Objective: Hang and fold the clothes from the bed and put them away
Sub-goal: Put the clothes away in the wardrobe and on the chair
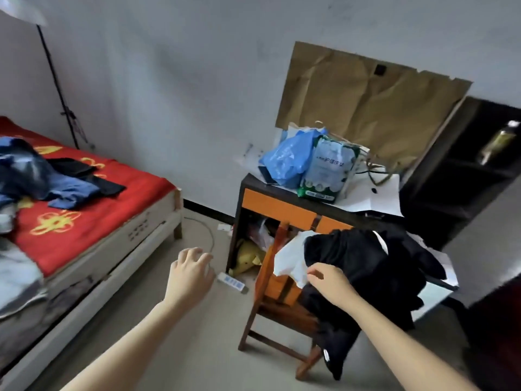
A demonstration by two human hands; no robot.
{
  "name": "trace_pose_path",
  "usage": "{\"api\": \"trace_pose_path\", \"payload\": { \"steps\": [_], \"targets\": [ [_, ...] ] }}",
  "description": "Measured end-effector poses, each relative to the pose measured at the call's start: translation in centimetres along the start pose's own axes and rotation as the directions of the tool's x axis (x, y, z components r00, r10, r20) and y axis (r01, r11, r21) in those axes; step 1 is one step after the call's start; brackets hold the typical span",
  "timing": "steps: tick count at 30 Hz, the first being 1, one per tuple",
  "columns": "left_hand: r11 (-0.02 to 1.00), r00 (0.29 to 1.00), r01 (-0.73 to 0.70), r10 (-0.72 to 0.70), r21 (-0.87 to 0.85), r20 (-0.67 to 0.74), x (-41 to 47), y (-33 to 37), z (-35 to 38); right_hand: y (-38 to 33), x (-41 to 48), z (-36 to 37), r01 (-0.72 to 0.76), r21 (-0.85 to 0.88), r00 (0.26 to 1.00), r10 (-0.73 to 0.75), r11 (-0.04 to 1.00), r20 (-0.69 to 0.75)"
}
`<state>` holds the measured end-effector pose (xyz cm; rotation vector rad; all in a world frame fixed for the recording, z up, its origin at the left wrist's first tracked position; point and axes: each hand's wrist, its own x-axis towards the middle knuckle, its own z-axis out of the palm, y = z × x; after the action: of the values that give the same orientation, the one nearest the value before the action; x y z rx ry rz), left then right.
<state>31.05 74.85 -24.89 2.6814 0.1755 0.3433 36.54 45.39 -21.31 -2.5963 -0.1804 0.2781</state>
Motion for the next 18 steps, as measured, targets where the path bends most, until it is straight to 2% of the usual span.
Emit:
{"api": "trace_pose_path", "payload": {
  "steps": [3, 7, 9, 10, 12, 14, 15, 18],
  "targets": [
    [0.997, 0.996, -0.08, 0.079, 0.009, 0.048, 1.0, 4.3, 2.3, 4.3, -0.9, -2.5, -0.045, -0.009, 0.988, 0.043, 0.999, -0.151],
    [0.98, 0.982, -0.181, 0.174, 0.086, 0.078, 2.8, 8.9, 4.5, 7.8, 1.0, -7.1, -0.033, -0.116, 0.934, -0.011, 0.993, -0.357],
    [0.967, 0.972, -0.225, 0.214, 0.123, 0.094, 4.5, 11.2, 5.6, 9.3, 2.8, -9.8, -0.04, -0.239, 0.898, -0.069, 0.97, -0.434],
    [0.966, 0.971, -0.23, 0.22, 0.121, 0.091, 5.2, 12.3, 6.1, 10.1, 3.7, -10.7, -0.047, -0.338, 0.9, -0.107, 0.94, -0.422],
    [0.959, 0.964, -0.26, 0.25, 0.117, 0.089, 7.1, 15.1, 7.7, 12.0, 5.5, -11.7, -0.032, -0.484, 0.948, -0.126, 0.875, -0.291],
    [0.952, 0.953, -0.292, 0.281, 0.09, 0.118, 8.7, 17.7, 9.5, 13.8, 6.5, -10.8, 0.003, -0.472, 0.983, -0.089, 0.882, -0.159],
    [0.954, 0.95, -0.292, 0.28, 0.07, 0.139, 9.1, 18.6, 10.4, 14.5, 6.7, -10.0, 0.023, -0.447, 0.982, -0.103, 0.894, -0.155],
    [0.952, 0.94, -0.296, 0.277, 0.077, 0.199, 10.0, 20.7, 13.3, 15.9, 7.1, -8.7, 0.091, -0.334, 0.936, -0.195, 0.938, -0.294]
  ]
}}
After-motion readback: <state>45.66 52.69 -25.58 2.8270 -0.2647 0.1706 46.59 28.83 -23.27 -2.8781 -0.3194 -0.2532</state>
